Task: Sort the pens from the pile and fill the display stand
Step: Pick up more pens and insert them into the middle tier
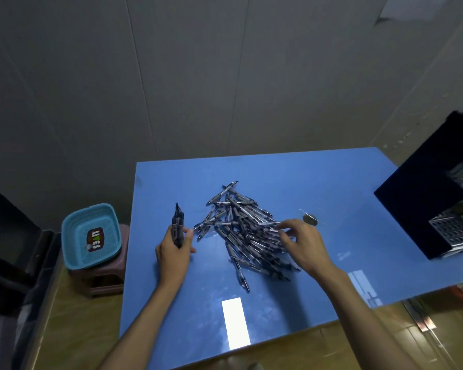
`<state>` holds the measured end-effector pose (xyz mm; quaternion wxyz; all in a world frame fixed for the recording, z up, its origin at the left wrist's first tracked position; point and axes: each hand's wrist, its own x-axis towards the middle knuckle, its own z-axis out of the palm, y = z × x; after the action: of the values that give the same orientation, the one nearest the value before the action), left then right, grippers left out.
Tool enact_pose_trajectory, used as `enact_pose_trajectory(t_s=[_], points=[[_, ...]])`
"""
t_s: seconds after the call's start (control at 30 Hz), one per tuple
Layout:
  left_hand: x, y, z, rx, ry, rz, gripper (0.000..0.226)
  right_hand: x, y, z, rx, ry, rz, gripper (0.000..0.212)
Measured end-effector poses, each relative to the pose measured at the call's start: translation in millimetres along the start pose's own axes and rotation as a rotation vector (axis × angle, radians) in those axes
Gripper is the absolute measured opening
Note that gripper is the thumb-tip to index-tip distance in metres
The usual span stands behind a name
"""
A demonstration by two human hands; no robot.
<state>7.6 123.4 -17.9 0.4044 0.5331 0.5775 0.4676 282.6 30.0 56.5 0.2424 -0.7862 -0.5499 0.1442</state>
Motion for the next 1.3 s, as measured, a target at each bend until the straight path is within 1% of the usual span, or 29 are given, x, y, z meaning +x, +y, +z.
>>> enact_pose_trajectory(t_s=[0.2,0.33,0.4,0.5,0.67,0.83,0.97,1.1,1.3], points=[[18,57,29,-0.179,-0.303,-0.121,0.019,-3,1,-33,0.031,0.073,0.054,0.018],[16,99,63,-0.285,-0.518,-0.138,0.012,-7,14,-63,0.035,0.153,0.095,0.017],[7,119,80,-0.316,-0.591,-0.128,0.011,-12,22,-80,0.042,0.190,0.110,0.016],[-10,143,106,-0.327,-0.662,-0.117,0.017,-20,39,-101,0.043,0.233,0.135,0.016],[-49,181,164,-0.291,-0.793,-0.075,0.019,-40,89,-145,0.052,0.306,0.172,0.018],[-100,204,233,-0.285,-0.837,-0.104,0.016,-63,152,-193,0.063,0.346,0.168,0.018],[-149,222,284,-0.302,-0.808,-0.142,0.015,-82,208,-236,0.065,0.351,0.164,0.018],[-194,236,331,-0.307,-0.769,-0.126,0.004,-102,261,-277,0.078,0.383,0.166,0.017],[-245,253,388,-0.290,-0.722,-0.098,0.016,-116,321,-326,0.069,0.362,0.130,0.019]])
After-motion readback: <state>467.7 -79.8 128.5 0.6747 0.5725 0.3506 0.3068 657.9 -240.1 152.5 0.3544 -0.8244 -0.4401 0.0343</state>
